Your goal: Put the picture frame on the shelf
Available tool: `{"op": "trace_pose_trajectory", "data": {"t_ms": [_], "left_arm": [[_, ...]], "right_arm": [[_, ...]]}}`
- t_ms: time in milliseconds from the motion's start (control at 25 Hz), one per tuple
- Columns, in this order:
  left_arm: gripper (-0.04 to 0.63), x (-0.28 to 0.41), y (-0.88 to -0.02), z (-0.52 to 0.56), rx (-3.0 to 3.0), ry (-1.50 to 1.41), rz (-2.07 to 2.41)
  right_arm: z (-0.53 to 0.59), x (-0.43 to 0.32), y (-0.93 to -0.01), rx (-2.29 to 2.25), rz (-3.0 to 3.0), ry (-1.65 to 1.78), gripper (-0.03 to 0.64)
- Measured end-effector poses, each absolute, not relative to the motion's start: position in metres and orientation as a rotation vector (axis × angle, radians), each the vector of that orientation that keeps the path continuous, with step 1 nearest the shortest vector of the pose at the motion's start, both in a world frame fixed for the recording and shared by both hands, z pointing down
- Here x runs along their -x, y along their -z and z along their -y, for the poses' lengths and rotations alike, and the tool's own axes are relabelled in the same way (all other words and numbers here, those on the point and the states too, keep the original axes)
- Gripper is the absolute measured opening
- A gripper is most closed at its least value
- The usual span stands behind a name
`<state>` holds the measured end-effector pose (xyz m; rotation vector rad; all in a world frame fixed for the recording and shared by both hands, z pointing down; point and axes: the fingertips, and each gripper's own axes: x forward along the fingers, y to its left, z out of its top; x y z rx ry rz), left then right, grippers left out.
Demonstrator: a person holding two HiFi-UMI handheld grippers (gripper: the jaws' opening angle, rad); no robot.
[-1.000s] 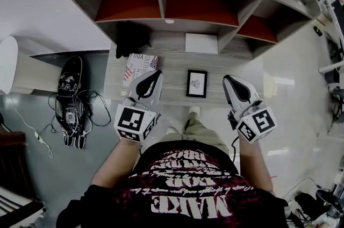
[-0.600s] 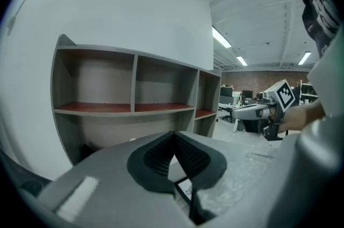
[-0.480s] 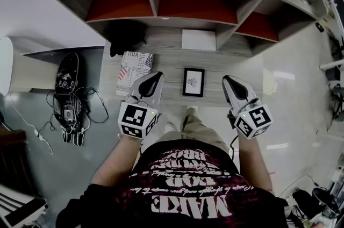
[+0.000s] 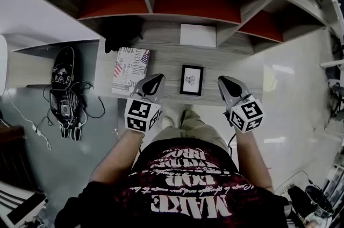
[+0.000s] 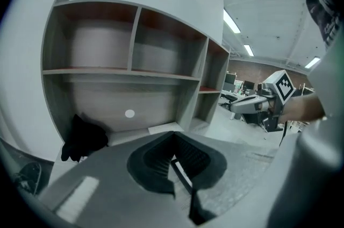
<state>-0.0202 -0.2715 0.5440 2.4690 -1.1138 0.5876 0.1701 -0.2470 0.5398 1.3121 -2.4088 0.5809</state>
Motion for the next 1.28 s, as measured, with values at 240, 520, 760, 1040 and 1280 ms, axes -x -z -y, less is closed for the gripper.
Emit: {"op": "trace_pose_trajectory", "data": {"t_ms": [240, 520, 760, 1040, 1280], "left_arm": [[0.000, 0.012, -0.582, 0.269, -2.425, -0.669, 1.062], [0.002, -0.002, -0.635, 0.256, -2.286, -0.693, 0.967], [0.026, -0.014, -0.685, 0.248, -2.168, -0.769, 0.891], [0.042, -0.017, -0.736, 0.232, -2.068, -0.821, 0.831], [0.079, -0.018, -0.770, 0.226, -1.984, -0.825, 0.814]], "right_arm": [[0.246, -0.169, -0.586, -1.243, 2.344, -0.658, 0.029], [0.241, -0.171, -0.637, -1.157, 2.275, -0.762, 0.046], [0.230, -0.166, -0.681, -1.062, 2.206, -0.828, 0.089], [0.217, -0.159, -0.727, -0.979, 2.150, -0.948, 0.124], [0.218, -0.148, -0.767, -0.955, 2.102, -1.064, 0.150]]}}
